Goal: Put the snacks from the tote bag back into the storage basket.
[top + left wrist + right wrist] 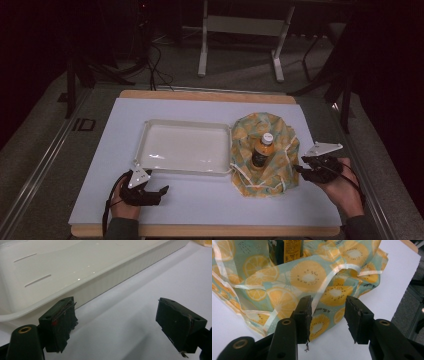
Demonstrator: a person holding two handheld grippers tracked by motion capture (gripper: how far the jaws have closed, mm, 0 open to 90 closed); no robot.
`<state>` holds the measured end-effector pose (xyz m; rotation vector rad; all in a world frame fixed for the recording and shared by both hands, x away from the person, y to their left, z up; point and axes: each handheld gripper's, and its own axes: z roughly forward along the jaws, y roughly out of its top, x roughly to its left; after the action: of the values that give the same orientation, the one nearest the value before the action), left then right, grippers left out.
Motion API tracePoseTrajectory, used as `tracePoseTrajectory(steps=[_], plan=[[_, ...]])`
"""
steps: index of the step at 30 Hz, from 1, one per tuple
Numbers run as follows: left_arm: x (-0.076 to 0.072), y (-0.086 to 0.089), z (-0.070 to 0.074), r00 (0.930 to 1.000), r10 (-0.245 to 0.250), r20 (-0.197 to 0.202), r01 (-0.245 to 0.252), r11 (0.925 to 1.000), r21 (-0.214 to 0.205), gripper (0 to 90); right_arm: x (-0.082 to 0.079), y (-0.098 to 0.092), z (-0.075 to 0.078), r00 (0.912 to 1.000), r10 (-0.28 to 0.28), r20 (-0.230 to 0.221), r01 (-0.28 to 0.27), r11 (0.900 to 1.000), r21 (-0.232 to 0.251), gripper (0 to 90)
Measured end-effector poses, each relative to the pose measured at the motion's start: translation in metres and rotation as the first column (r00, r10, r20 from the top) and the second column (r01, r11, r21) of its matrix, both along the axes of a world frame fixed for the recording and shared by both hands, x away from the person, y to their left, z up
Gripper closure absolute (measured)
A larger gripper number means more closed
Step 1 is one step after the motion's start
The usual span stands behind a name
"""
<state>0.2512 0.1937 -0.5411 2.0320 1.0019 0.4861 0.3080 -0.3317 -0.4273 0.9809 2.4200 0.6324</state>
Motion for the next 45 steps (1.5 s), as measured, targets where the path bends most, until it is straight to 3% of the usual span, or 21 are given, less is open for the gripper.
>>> tracePoseTrajectory(steps=[18, 31, 45], plan=[[0.0, -0.001, 0.0, 1.0, -0.004, -0.004, 0.005, 1.0, 0.006, 16.7, 0.006, 0.009, 0.014, 0.9972, 0.066, -0.035, -0.068, 0.9961, -0.057, 56.3], [0.001, -0.001, 0.0, 0.9999, -0.009, -0.006, 0.009, 0.9999, 0.008, 16.7, 0.013, 0.017, 0.024, 0.9886, 0.132, -0.073, -0.14, 0.9829, -0.12, 55.9], [0.001, -0.001, 0.0, 0.9999, -0.01, -0.007, 0.01, 0.9999, 0.012, 16.7, 0.019, 0.019, 0.035, 0.9783, 0.172, -0.116, -0.187, 0.9721, -0.141, 55.0]])
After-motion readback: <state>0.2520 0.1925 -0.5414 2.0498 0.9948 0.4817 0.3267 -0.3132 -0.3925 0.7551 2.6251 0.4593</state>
